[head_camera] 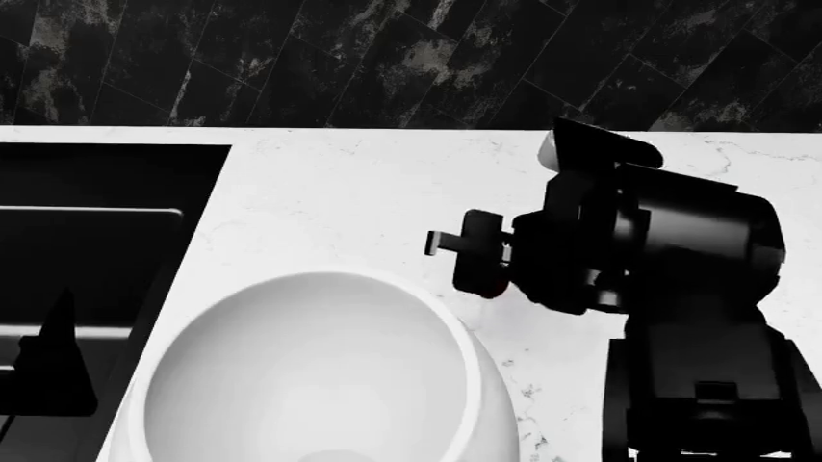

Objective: There is a mixed pile of frozen fruits and vegetables on the counter. Locate all the frozen vegetables and place the items in a bowl on the counter. Take all the frozen fruits and defrost them in a running sink.

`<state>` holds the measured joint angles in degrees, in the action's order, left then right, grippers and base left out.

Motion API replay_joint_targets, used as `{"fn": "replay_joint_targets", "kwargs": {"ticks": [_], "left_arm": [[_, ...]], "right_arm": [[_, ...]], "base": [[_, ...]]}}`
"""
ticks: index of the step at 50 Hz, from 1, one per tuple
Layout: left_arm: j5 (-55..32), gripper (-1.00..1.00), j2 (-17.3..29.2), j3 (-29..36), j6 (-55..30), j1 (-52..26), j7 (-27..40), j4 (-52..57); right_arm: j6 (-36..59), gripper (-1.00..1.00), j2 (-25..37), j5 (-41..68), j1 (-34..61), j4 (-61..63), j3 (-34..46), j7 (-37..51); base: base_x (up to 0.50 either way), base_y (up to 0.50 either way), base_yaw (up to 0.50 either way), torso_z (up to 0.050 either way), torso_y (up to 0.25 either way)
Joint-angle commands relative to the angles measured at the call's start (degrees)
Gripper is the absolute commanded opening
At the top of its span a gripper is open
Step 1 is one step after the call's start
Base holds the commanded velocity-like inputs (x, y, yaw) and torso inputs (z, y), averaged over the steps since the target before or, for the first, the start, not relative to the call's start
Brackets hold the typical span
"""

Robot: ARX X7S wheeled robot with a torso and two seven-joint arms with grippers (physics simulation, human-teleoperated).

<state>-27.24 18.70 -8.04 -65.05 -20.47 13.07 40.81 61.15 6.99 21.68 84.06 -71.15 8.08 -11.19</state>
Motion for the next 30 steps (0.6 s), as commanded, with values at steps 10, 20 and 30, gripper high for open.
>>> {"fn": "replay_joint_targets", "kwargs": {"ticks": [10,20,30], "left_arm": [[-0.34,1.0,0.27,0.48,0.32,0.04,0.34,-0.27],[-0.95,1.0,0.71,-0.08,-0.1,0.28,0.43,0.59],[-1.19,1.0,0.82,0.35,-0.07,0.27,0.66,1.06]], "right_arm": [[9.55,-1.0,1.88,0.09,-5.35,35.52,0.4,2.0],[24.89,-1.0,4.46,5.25,-9.56,61.77,-3.02,6.06],[28.56,-1.0,8.37,24.24,-21.52,90.68,-10.03,24.72]], "base": [[0.0,0.0,0.0,0.0,0.0],[0.0,0.0,0.0,0.0,0.0],[0.0,0.0,0.0,0.0,0.0]]}}
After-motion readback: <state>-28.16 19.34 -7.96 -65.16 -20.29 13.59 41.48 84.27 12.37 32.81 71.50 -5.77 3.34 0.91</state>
